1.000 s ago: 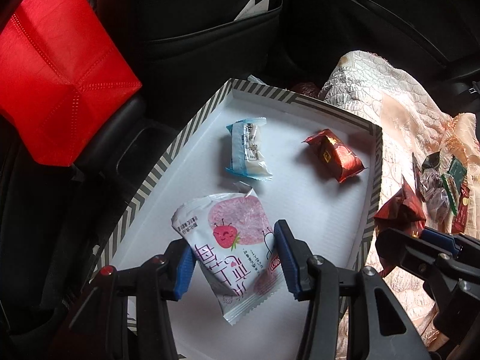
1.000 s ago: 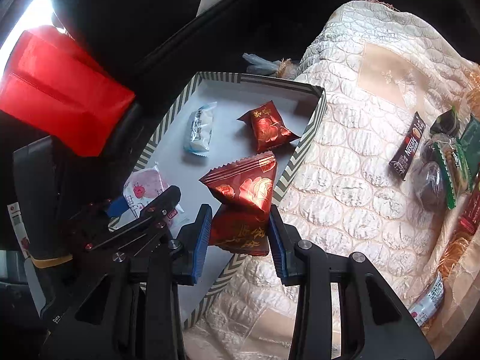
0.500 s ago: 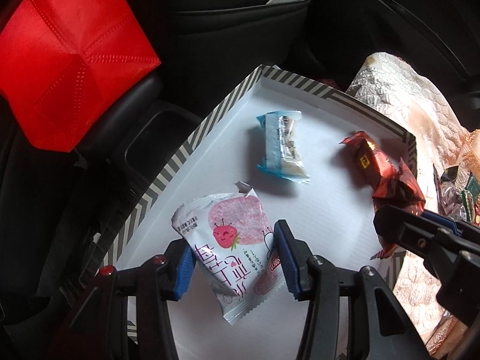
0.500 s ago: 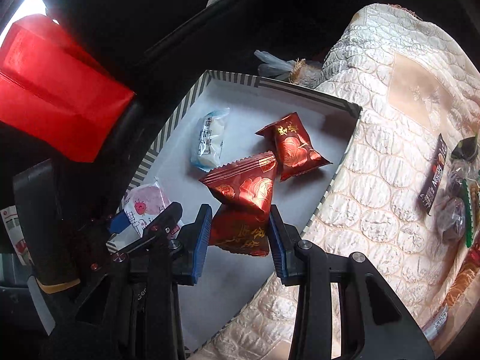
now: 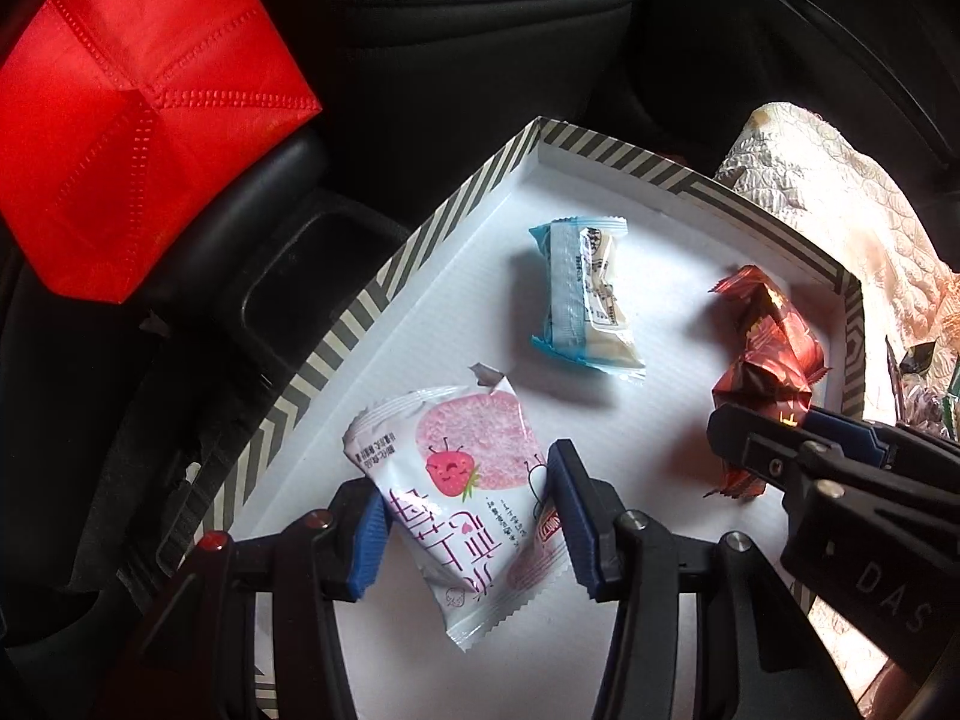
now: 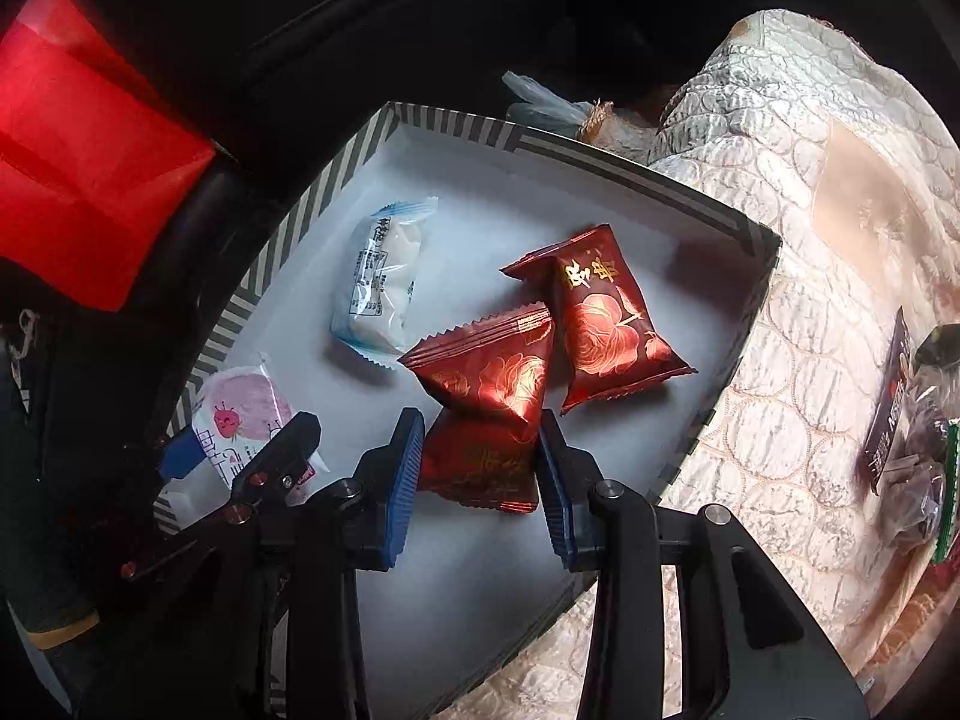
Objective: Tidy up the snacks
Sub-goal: 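Lower both snacks into the tray and open both tools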
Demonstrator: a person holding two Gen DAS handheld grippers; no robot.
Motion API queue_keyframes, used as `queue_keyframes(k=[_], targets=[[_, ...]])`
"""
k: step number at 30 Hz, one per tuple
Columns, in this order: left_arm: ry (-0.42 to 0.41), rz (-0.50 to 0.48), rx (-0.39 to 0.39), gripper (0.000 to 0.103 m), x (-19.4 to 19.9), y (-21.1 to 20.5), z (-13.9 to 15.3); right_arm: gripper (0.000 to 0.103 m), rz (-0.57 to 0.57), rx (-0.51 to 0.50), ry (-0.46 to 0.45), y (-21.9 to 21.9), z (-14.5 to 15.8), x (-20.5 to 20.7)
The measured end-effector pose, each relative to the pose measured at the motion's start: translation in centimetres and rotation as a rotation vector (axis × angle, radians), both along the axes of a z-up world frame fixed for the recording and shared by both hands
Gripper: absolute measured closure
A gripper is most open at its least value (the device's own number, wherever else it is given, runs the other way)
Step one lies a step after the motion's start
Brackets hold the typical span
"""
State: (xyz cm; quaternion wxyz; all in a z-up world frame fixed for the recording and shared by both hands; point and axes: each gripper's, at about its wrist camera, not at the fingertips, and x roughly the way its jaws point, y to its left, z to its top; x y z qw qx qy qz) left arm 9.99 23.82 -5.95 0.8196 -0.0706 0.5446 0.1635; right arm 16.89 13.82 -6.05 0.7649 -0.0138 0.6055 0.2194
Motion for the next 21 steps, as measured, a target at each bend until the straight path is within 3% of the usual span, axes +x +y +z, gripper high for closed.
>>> queue_keyframes(k=[8,14,16,21], targets=[[0.008,-0.001,-0.01,0.051,0.2,0.0,-0.3,0.067,0.026,-0.053,-0.033,1.1,-0.2,0.2],[0.02,0.006,-0.021,0.048,0.4,0.1,-0.5,0.066,0.002,-0.016,-0.006,0.8,-0.4,0.6],[0.024,0.011,-0.032,0.045,0.4,0.1,-0.6,0.066,-0.001,-0.005,-0.017,0.5,0.0,0.6],[0.025,0.035,-0.057,0.028,0.2,0.5,-0.7,0.066,-0.025,0.021,-0.035,-0.8,1.4,0.1]])
